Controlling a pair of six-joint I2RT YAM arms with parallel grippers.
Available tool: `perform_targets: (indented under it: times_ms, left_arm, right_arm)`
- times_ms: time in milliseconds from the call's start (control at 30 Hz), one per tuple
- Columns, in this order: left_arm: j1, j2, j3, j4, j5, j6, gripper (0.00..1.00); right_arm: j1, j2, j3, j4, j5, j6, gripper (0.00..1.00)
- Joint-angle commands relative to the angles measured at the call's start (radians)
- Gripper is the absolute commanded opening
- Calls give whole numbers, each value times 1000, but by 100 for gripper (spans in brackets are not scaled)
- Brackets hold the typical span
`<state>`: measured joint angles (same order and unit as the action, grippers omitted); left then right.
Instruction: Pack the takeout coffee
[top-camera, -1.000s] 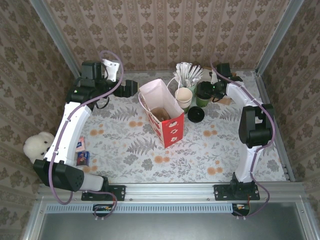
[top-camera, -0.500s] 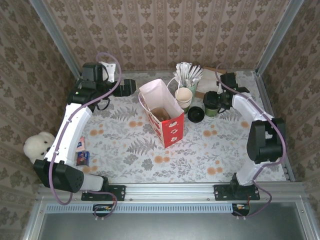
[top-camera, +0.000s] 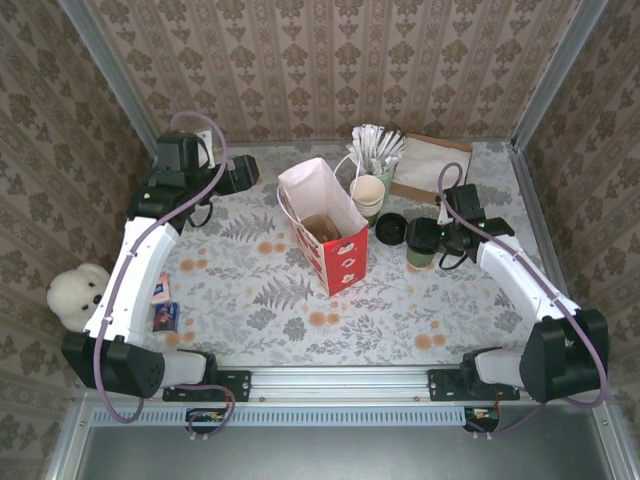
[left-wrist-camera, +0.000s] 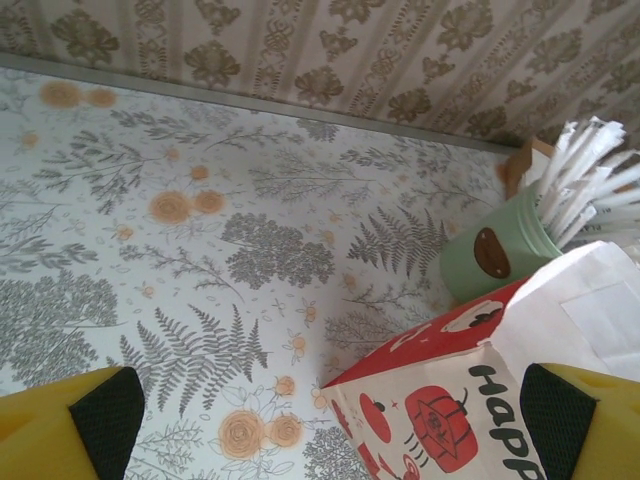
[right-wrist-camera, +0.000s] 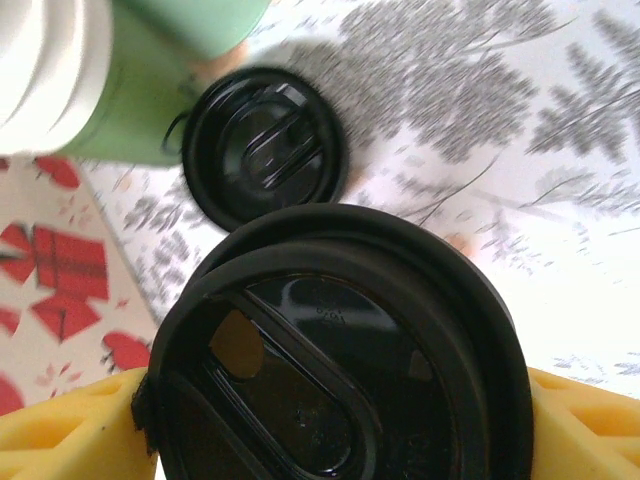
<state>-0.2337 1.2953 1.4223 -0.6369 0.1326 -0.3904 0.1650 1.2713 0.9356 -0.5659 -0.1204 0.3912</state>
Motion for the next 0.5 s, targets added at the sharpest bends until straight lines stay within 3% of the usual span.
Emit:
perform_targets:
  times_ms: [0, 200, 467]
  left_arm:
    - [10, -27, -41, 42, -39, -56, 100]
    - [10, -63, -99, 66, -40, -52, 100]
    - [10, -110, -177, 143, -69, -81, 100]
  right_arm:
    - [53, -38, -56, 23, -23, 51, 79]
    - [163, -45, -106, 151, 17, 107, 79]
    - [202, -44, -138, 146, 70, 88, 79]
